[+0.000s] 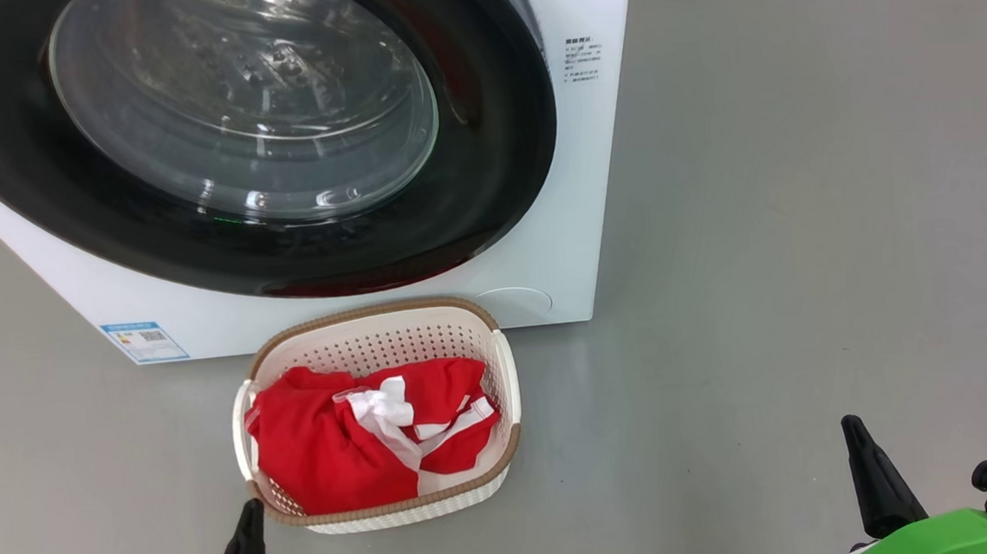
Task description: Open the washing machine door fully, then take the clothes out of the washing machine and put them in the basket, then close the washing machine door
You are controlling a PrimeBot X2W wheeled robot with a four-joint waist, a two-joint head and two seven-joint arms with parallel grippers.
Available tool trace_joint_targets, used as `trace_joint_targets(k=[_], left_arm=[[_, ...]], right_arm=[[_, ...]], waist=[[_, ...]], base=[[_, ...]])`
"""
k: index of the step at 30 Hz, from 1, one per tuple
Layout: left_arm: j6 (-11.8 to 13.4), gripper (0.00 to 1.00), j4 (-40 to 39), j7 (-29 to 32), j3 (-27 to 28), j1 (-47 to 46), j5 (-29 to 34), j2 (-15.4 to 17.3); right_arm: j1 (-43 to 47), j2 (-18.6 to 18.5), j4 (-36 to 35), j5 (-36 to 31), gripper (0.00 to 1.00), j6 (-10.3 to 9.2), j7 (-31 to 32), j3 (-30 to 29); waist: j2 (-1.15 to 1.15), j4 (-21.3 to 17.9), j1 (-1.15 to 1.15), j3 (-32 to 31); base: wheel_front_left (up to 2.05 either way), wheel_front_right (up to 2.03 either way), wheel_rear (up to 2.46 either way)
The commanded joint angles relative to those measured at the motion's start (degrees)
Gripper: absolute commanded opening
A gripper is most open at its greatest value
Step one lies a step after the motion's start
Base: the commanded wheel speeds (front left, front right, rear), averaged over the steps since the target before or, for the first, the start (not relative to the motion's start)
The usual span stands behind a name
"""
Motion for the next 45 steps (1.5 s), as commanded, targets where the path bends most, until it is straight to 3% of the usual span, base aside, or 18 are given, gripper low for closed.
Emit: trace_joint_targets(k=[1, 45], left_arm=[[-0.1, 0.0, -1.3, 0.3, 1.1, -1.9, -1.5, 0.6], [-0.3, 0.0, -1.9, 7.2, 4.5, -3.7, -26.5, -0.7]], right_arm=[[-2.1, -0.9, -1.6, 1.6, 0.0, -0.02, 0.2, 0.4], [-5.4, -1.9, -2.6, 27.0, 0.0, -0.03, 7.1, -0.3]], waist=[[0.0, -0.1, -0.01, -0.1], [0.0, -1.5, -0.01, -3.1]], base=[[0.0, 0.0, 0.0], [0.0, 0.0, 0.0]])
